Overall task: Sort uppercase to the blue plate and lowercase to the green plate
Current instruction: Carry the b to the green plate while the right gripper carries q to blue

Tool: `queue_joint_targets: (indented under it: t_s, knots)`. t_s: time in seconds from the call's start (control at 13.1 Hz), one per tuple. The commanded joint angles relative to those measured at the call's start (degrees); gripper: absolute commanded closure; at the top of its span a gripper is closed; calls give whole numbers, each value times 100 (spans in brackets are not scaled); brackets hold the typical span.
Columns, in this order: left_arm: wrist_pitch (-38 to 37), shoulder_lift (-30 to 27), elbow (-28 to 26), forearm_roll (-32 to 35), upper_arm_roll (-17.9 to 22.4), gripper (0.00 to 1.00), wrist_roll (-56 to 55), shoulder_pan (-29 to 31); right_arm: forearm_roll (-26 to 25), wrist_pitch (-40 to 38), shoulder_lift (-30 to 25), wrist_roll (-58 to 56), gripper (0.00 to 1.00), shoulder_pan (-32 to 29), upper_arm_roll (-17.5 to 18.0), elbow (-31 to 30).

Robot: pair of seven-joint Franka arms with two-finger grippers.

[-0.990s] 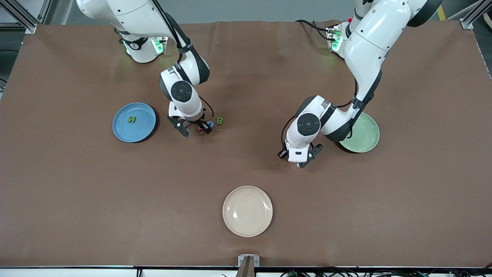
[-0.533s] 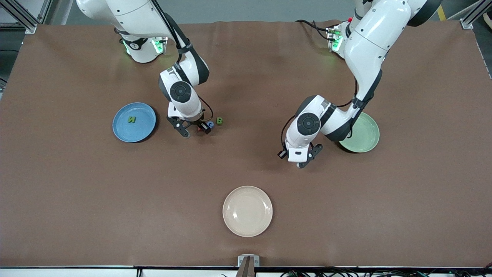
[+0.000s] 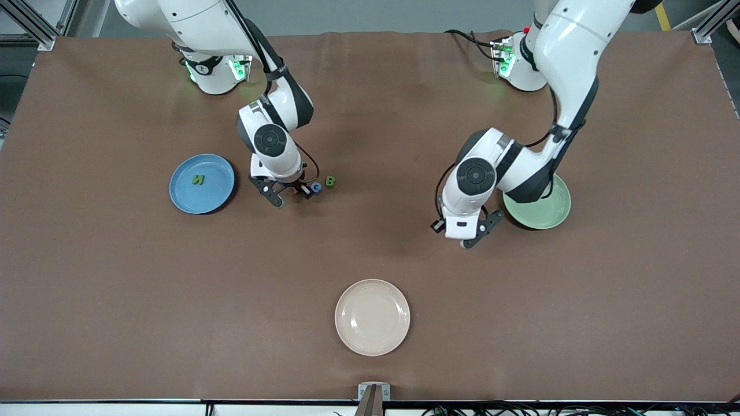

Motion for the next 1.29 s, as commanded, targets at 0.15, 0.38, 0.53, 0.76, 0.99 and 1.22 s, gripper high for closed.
queue_joint_targets:
  t_s: [0.15, 0.38, 0.53, 0.76, 0.99, 1.22]
  knots:
    - [52, -1018, -1428, 27, -863, 99, 1930, 1553, -79, -1371, -657, -1385, 99, -876, 20, 102]
    - [78, -1309, -2008, 27, -2056, 99, 3277, 3284, -359, -2004, -798, -2169, 99, -1350, -155, 111]
    - [175, -1380, -2334, 88, -2743, 99, 4103, 4339, -606, -2259, -799, -2329, 98, -1640, -156, 76]
    - [779, -1345, -2800, 403, -3185, 99, 5080, 5309, -825, -2602, -764, -2801, 98, -1843, -156, -12]
    - [1246, -1153, -3160, 1360, -3177, 98, 5513, 5732, -1027, -2612, -790, -3093, 98, -2133, -156, -170]
    - [1607, -898, -3381, 2204, -3177, 96, 5513, 6013, -1116, -2577, -781, -3094, 97, -2195, -156, -206]
